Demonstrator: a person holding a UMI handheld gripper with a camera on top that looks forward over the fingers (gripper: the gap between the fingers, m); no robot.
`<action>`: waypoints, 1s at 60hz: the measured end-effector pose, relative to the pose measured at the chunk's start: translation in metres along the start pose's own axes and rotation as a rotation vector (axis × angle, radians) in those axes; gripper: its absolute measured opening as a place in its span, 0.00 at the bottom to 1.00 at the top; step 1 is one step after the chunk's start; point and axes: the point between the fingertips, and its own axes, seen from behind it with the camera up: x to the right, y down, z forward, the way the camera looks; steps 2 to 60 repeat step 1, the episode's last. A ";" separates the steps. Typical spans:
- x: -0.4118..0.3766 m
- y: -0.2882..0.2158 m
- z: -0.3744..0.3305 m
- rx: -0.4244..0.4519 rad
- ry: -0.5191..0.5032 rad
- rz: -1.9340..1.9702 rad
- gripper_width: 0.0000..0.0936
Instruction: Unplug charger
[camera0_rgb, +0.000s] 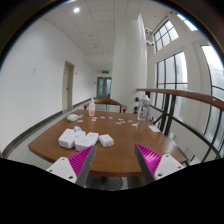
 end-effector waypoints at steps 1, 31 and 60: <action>0.000 -0.001 -0.001 0.004 -0.008 0.006 0.88; 0.000 -0.001 -0.001 0.004 -0.008 0.006 0.88; 0.000 -0.001 -0.001 0.004 -0.008 0.006 0.88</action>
